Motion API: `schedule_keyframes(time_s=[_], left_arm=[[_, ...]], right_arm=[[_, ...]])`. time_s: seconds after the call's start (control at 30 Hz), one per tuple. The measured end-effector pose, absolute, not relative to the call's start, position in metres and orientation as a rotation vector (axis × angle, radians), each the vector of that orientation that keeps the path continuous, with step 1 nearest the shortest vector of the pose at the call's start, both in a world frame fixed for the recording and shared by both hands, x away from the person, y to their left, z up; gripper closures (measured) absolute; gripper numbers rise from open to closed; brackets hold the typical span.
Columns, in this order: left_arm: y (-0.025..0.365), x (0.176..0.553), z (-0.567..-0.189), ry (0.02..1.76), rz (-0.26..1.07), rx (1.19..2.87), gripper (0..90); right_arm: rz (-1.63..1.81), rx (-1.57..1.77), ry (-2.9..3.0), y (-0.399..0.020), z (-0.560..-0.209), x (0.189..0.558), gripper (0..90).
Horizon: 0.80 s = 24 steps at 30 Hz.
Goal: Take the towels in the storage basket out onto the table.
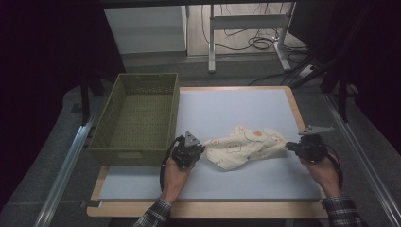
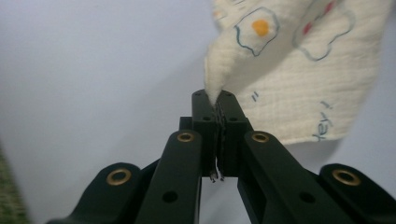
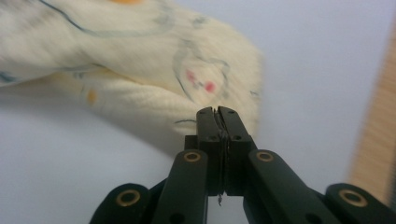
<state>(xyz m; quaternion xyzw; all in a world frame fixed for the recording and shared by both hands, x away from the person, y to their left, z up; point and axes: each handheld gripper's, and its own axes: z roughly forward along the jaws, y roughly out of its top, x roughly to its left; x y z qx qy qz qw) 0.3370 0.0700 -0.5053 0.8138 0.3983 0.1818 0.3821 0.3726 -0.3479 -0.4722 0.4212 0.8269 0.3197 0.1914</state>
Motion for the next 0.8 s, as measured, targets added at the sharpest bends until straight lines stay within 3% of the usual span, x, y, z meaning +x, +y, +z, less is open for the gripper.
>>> schedule_keyframes(time_s=[0.07,0.3,0.57,0.8], left_arm=[[0.062,0.347,-0.516,1.057,0.547,2.171,87.9],[0.059,0.363,-0.531,1.094,0.526,2.202,85.3],[0.062,0.370,-0.533,1.091,0.498,2.183,84.4],[0.061,0.370,-0.534,1.084,0.512,2.177,84.5]], right_arm=[[0.930,1.196,2.322,-0.349,-0.469,0.373,83.3],[1.027,1.127,2.389,-0.329,-0.468,0.353,76.0],[1.147,1.022,2.527,-0.288,-0.476,0.339,76.4],[1.095,0.914,2.661,-0.241,-0.508,0.338,76.5]])
